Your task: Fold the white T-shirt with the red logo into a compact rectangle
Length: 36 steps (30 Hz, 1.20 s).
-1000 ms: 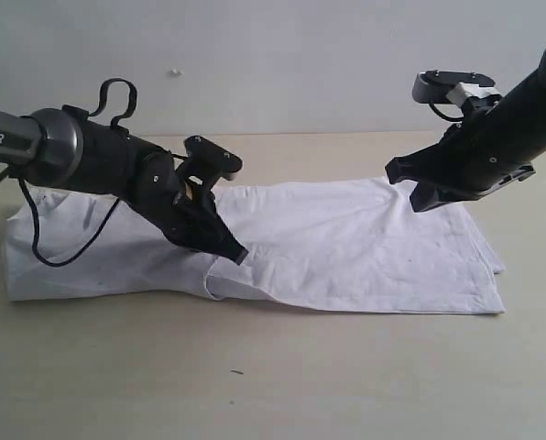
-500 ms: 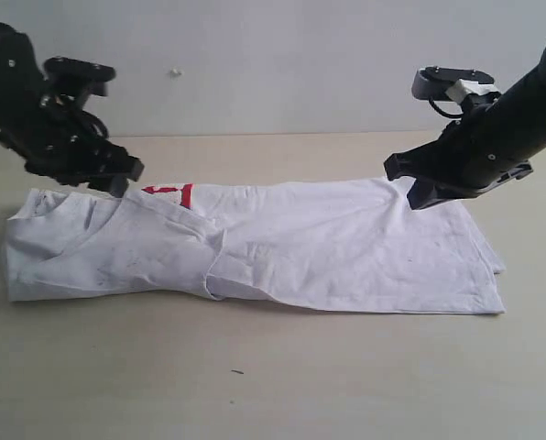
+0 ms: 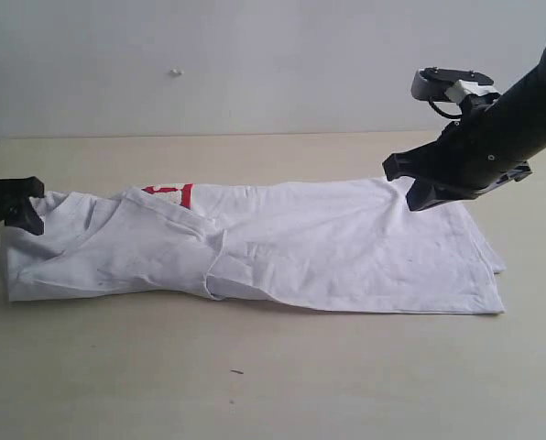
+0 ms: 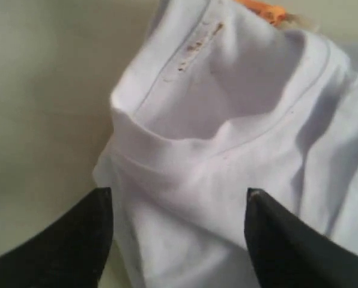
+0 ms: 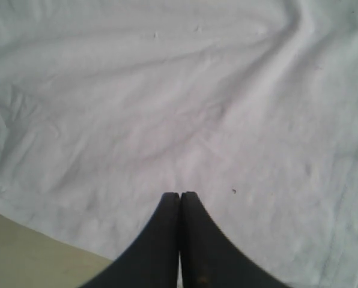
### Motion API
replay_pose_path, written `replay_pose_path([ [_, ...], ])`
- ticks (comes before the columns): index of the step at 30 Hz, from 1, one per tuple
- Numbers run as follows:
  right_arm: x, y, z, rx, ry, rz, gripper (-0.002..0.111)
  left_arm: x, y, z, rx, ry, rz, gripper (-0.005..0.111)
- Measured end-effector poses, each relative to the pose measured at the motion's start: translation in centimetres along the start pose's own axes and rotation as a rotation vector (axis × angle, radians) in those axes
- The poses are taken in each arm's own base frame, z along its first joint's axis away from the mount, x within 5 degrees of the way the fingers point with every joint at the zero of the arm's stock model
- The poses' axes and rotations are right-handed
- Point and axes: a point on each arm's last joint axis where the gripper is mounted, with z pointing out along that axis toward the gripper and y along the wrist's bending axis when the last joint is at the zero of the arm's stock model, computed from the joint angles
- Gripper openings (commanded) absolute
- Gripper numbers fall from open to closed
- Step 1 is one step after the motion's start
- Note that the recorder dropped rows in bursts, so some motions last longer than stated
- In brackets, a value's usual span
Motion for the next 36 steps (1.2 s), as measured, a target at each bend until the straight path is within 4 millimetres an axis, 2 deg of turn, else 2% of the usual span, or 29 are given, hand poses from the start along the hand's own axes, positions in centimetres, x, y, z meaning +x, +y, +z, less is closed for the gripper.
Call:
replay_pose_path([
  [5, 0.0, 0.0, 0.0, -0.001, 0.000, -0.006, 0.000, 0.2, 1.0, 2.1, 0.002, -0.001, -0.061, 0.062],
  [12, 0.0, 0.0, 0.0, -0.001, 0.000, -0.010, 0.000, 0.1, 1.0, 2.5, 0.012, -0.013, -0.081, 0.062],
  [14, 0.0, 0.0, 0.0, -0.001, 0.000, -0.012, 0.000, 0.1, 1.0, 2.5, 0.015, -0.015, -0.077, 0.058],
  [17, 0.0, 0.0, 0.0, -0.001, 0.000, -0.012, 0.000, 0.2, 0.9, 2.6, 0.041, -0.007, -0.055, 0.037],
  [20, 0.0, 0.0, 0.0, -0.001, 0.000, -0.014, 0.000, 0.5, 0.5, 2.8, 0.079, 0.021, -0.030, 0.005],
  [21, 0.0, 0.0, 0.0, -0.001, 0.000, -0.014, 0.000, 0.6, 0.4, 3.0, 0.088, 0.031, -0.024, 0.001],
  [27, 0.0, 0.0, 0.0, -0.004, 0.003, -0.012, 0.001, 0.9, 0.0, 3.1, 0.111, 0.054, -0.002, 0.000],
  [32, -0.1, 0.0, 0.0, 0.001, -0.009, -0.003, 0.015, 1.0, -0.3, 2.5, 0.133, 0.074, 0.006, 0.000],
  [36, -0.4, -0.1, 0.0, 0.009, -0.034, 0.025, 0.027, 0.2, -2.3, 0.6, 0.185, 0.048, 0.016, 0.000],
])
